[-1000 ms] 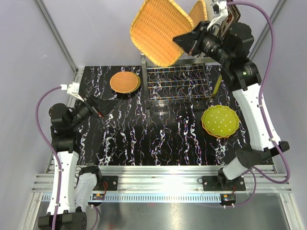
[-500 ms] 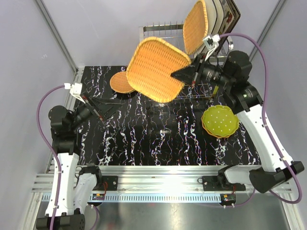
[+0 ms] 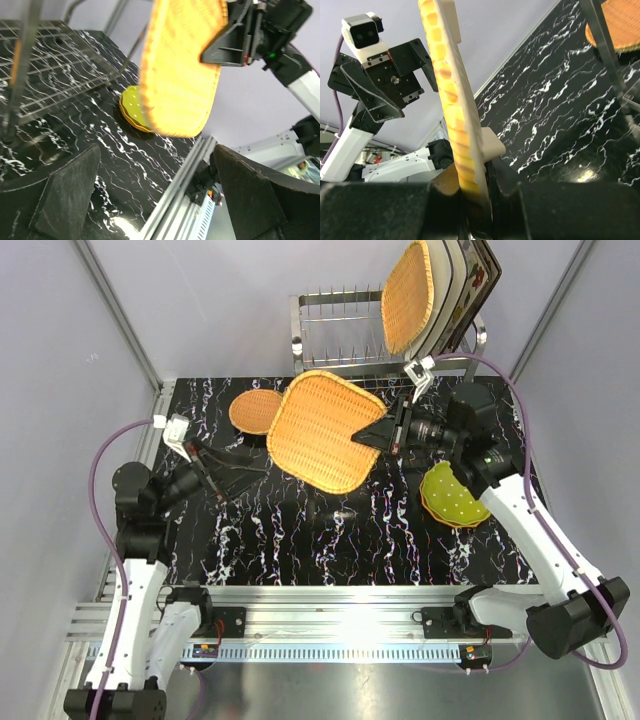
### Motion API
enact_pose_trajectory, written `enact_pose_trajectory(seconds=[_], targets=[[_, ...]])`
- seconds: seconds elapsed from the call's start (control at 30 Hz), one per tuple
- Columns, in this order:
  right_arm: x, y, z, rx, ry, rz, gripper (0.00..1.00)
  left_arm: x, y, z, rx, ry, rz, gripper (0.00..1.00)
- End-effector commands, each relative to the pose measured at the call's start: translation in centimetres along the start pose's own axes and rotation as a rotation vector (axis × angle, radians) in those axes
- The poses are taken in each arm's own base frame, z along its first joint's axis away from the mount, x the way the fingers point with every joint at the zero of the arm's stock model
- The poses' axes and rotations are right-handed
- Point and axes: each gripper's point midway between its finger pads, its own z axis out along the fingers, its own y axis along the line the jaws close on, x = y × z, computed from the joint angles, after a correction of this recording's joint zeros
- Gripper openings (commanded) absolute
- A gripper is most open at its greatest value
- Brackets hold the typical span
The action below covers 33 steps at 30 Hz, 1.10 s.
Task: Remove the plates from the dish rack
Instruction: Pass the plate from the right arm to the left
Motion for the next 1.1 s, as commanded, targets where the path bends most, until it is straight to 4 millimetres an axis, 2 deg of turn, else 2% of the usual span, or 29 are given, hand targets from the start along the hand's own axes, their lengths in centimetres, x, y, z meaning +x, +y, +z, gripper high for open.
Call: enact_pose_trajectory(seconds=[0.0, 0.3, 0.57, 0.63, 0.67, 0.73, 0.77, 0.83, 0.87, 0.9, 1.03, 1.07], targets=[[-1.6, 3.2, -0.5, -0.118, -0.075, -0.034, 0.00, 0.0, -0.6, 0.7, 0.038, 0.007, 0.014, 0.99], [-0.2, 2.9, 0.9, -0.169, -0.048, -0.005, 0.00, 1.5, 1.4, 3.9, -0.025, 0.038, -0.119, 0.98], [2.3, 1.4, 1.6, -0.159, -0.013, 0.034, 0.00, 1.1, 2.3, 5.6, -0.035, 0.014, -0.185, 0.81], [2.6, 1.0, 1.6, -0.149, -0.013, 0.033, 0.00, 1.3, 2.5, 5.7, -0.034, 0.023, -0.197, 0.73], [2.7, 0.8, 1.7, -0.146, -0.014, 0.034, 0.00, 1.6, 2.6, 5.9, -0.031, 0.037, -0.209, 0.62], [2.7, 0.6, 1.7, -0.143, -0.018, 0.031, 0.00, 1.8, 2.7, 6.1, -0.019, 0.047, -0.230, 0.47], [2.8, 0.5, 1.7, -0.140, -0.017, 0.032, 0.00, 2.0, 2.7, 6.2, -0.014, 0.055, -0.240, 0.25], [2.8, 0.5, 1.8, -0.138, -0.019, 0.031, 0.00, 2.3, 2.9, 6.3, -0.010, 0.068, -0.254, 0.12], [2.8, 0.4, 1.7, -0.137, -0.020, 0.029, 0.00, 2.3, 2.8, 6.3, -0.006, 0.071, -0.250, 0.03], [2.8, 0.4, 1.8, -0.135, -0.021, 0.031, 0.00, 2.3, 2.8, 6.3, -0.005, 0.070, -0.246, 0.00], [3.1, 0.0, 1.8, -0.123, -0.023, 0.033, 0.00, 2.1, 2.3, 6.1, 0.009, 0.068, -0.222, 0.00], [3.1, -0.2, 1.7, -0.116, -0.025, 0.033, 0.14, 2.1, 2.5, 6.0, 0.002, 0.064, -0.218, 0.00]])
